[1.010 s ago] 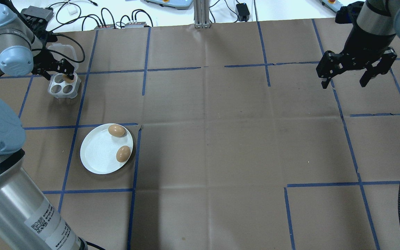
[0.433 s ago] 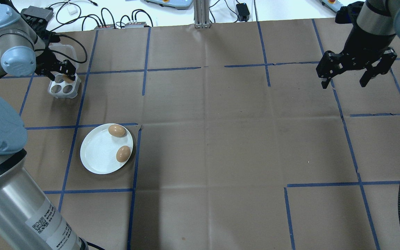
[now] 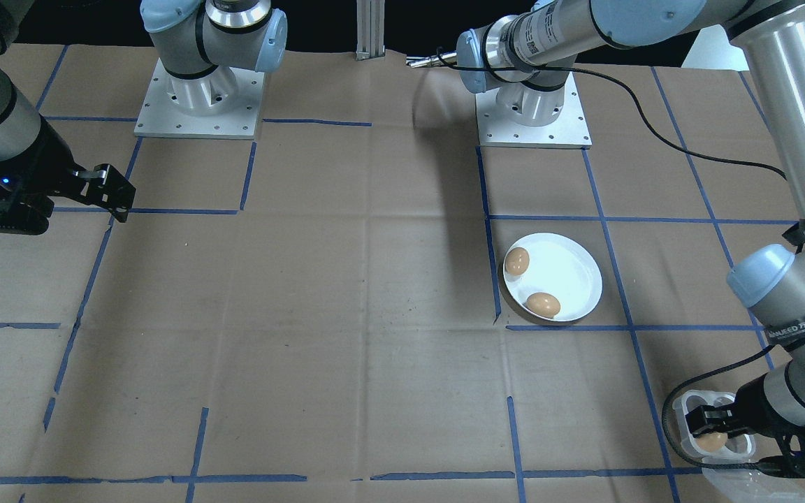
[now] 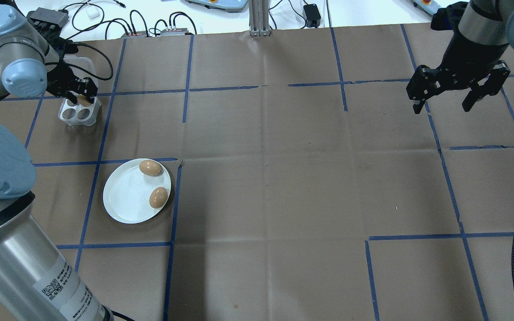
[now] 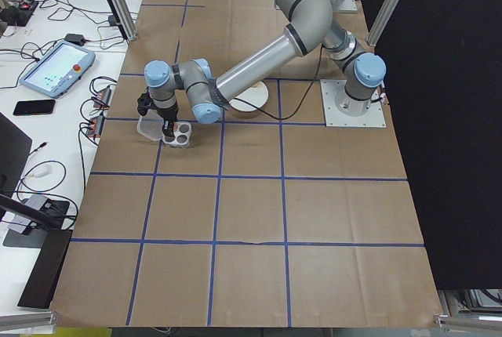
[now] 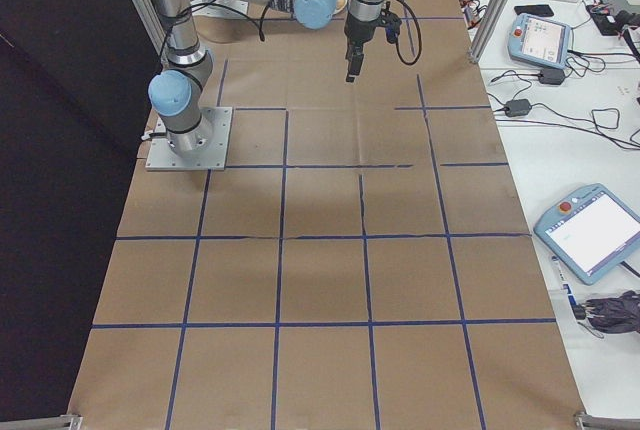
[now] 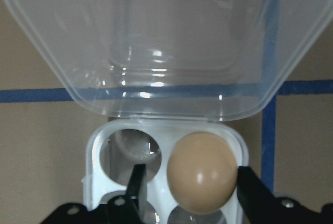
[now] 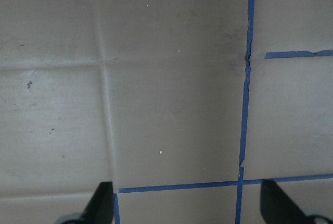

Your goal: Place egg on plate

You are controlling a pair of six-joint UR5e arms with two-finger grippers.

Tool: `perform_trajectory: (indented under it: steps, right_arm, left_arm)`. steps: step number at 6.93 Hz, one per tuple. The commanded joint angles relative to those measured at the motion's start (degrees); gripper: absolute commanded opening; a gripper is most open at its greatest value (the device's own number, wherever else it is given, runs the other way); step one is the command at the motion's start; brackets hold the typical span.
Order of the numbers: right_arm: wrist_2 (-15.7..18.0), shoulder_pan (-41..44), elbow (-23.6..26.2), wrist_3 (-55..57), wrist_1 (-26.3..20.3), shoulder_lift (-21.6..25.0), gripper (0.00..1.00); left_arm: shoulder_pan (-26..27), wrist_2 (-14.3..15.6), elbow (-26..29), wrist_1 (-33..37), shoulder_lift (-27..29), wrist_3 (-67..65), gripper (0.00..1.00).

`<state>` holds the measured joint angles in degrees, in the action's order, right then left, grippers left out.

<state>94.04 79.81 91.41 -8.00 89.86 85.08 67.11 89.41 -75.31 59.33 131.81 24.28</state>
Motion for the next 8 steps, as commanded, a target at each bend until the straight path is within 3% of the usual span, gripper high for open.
perform_trajectory:
  steps: [1,2,3,5,8]
  right_arm:
    - [0.0,0.0,0.0,0.0,-0.04,0.0,1.0]
    - [0.0,0.0,0.0,0.0,0.05,0.0,1.0]
    - [0.09,0.0,0.0,0.0,-0.04,0.0,1.0]
    - [0.0,0.0,0.0,0.0,0.05,0.0,1.0]
    - [0.0,0.0,0.0,0.0,0.05,0.0,1.0]
  left_arm:
    - [0.04,-0.03,-0.01,0.0,-0.24,-0.02,0.35]
    - [0.04,0.32,0.08,0.0,-0.76,-0.11,0.27]
    - [0.04,0.41,0.17,0.7,-1.81,-0.11,0.24]
    - [0.04,0.67,1.04,6.29,-6.1,-0.11,0.24]
    - [0.13,0.77,-1.22,17.72,-17.17,-3.07,0.24]
